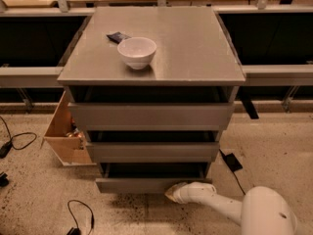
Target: Close bottom drawer
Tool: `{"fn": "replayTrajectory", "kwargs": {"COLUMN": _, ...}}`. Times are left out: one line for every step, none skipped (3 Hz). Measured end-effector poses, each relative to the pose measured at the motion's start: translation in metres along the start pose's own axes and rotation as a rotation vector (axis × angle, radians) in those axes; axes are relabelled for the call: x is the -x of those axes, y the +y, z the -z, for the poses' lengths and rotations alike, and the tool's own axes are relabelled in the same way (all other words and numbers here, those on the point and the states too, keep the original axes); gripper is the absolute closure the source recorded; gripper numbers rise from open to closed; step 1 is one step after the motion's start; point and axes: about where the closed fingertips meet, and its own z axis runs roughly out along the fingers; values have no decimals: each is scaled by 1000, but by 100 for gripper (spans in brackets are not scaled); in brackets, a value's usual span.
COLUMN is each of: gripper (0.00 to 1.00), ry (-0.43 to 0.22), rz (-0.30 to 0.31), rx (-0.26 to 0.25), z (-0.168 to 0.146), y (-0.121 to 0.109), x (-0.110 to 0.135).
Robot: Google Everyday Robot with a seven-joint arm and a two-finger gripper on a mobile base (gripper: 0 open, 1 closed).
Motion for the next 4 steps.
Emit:
{"fn": "replayTrajectory", "kwargs": {"gripper": 100, "ry": 0, "rz": 0, "rx": 0, "z": 0, "y": 0, "x": 0}}
{"fn": "replayTrajectory", "kwargs": {"gripper": 100, "ry": 2, "rz": -4, "rx": -12, "z": 0, "y": -13, "x": -2}}
{"fn": "replayTrajectory", "kwargs": {"gripper": 100, "ry": 2, "rz": -4, "rx": -12, "z": 0, "y": -12, "x": -3}}
{"fn": "replayTrajectory", "kwargs": {"gripper": 100, "ry": 3, "rz": -14, "rx": -27, "z": 1, "y": -25, "x": -5}}
